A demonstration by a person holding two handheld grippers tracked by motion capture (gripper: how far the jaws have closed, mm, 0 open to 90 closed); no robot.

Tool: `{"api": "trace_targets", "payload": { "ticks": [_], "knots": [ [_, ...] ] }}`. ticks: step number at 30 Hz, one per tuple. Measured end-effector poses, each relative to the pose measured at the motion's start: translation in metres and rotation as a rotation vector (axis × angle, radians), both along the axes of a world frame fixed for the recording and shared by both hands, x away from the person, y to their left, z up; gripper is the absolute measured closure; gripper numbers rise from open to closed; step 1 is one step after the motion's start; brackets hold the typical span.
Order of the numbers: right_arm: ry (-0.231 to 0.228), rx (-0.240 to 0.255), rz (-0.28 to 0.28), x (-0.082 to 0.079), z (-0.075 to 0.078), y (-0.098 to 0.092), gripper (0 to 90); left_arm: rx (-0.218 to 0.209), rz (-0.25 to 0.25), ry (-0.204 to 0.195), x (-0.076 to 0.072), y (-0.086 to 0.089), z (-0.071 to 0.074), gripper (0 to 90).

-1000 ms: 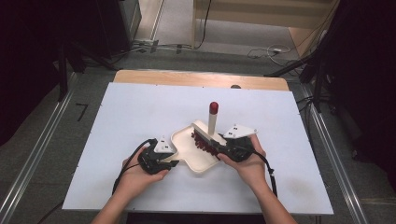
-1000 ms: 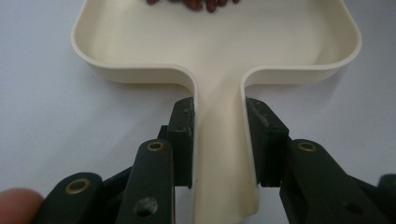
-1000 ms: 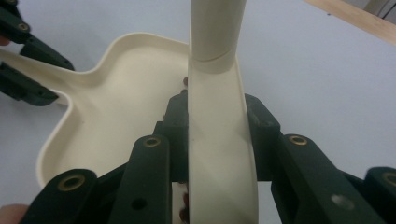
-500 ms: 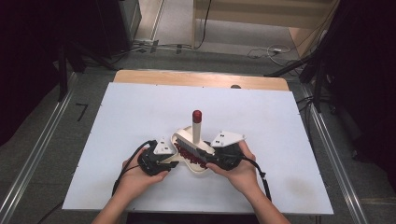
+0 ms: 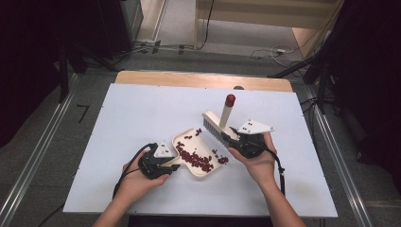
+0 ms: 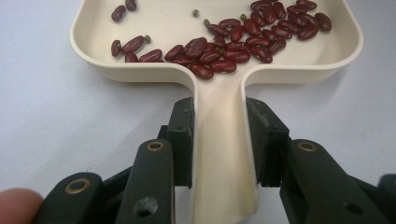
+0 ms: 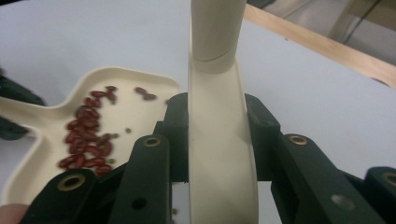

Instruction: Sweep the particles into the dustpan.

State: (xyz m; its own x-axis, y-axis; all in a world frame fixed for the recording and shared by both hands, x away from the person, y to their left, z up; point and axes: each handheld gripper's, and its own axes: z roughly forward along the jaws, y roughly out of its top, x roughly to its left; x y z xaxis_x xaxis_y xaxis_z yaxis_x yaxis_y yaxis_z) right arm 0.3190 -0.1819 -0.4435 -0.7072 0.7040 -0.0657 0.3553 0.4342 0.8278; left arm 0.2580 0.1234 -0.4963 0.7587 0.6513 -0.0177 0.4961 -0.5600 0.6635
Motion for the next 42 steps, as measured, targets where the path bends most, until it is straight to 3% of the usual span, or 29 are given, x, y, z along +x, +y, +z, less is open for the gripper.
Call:
{"api": "trace_targets", "payload": {
  "ticks": [3,8,10,12,17,20,24,27,33,38,42],
  "knots": [
    [0.004,-0.021,-0.027,0.006,-0.008,-0.002,64.9,-0.007,0.002,0.009,0.001,0.001,0.000,66.1],
    [-0.028,-0.102,-0.021,0.011,-0.017,0.013,64.9,-0.010,0.003,0.018,0.003,0.001,0.000,66.1],
    [-0.018,-0.085,0.002,0.013,-0.020,0.018,65.0,-0.006,0.005,0.015,0.003,0.001,0.000,66.1],
    [-0.024,-0.107,0.020,0.012,-0.019,0.024,65.0,-0.005,0.006,0.016,0.003,0.000,0.000,66.1],
    [-0.020,-0.124,0.157,0.005,-0.014,0.031,65.0,-0.004,0.006,0.016,0.003,0.000,-0.001,66.1],
    [-0.027,-0.138,0.208,-0.003,-0.010,0.036,64.9,-0.005,0.006,0.015,0.003,0.000,-0.001,66.1],
    [-0.020,-0.088,0.244,-0.010,-0.003,0.035,65.0,-0.003,0.008,0.008,0.001,0.000,0.000,66.1],
    [-0.010,-0.030,0.236,-0.012,0.005,0.025,65.0,-0.003,0.005,0.000,0.000,0.000,-0.001,66.1],
    [-0.014,0.046,0.165,-0.017,0.018,-0.003,64.9,0.006,-0.008,-0.013,-0.003,0.000,0.000,66.2],
    [-0.004,0.061,0.097,-0.019,0.019,-0.024,64.9,0.008,-0.015,-0.015,-0.007,-0.001,0.000,66.2],
    [0.032,0.088,0.038,-0.021,0.016,-0.038,64.9,0.009,-0.019,-0.016,-0.010,-0.001,-0.001,66.2]
  ]
}}
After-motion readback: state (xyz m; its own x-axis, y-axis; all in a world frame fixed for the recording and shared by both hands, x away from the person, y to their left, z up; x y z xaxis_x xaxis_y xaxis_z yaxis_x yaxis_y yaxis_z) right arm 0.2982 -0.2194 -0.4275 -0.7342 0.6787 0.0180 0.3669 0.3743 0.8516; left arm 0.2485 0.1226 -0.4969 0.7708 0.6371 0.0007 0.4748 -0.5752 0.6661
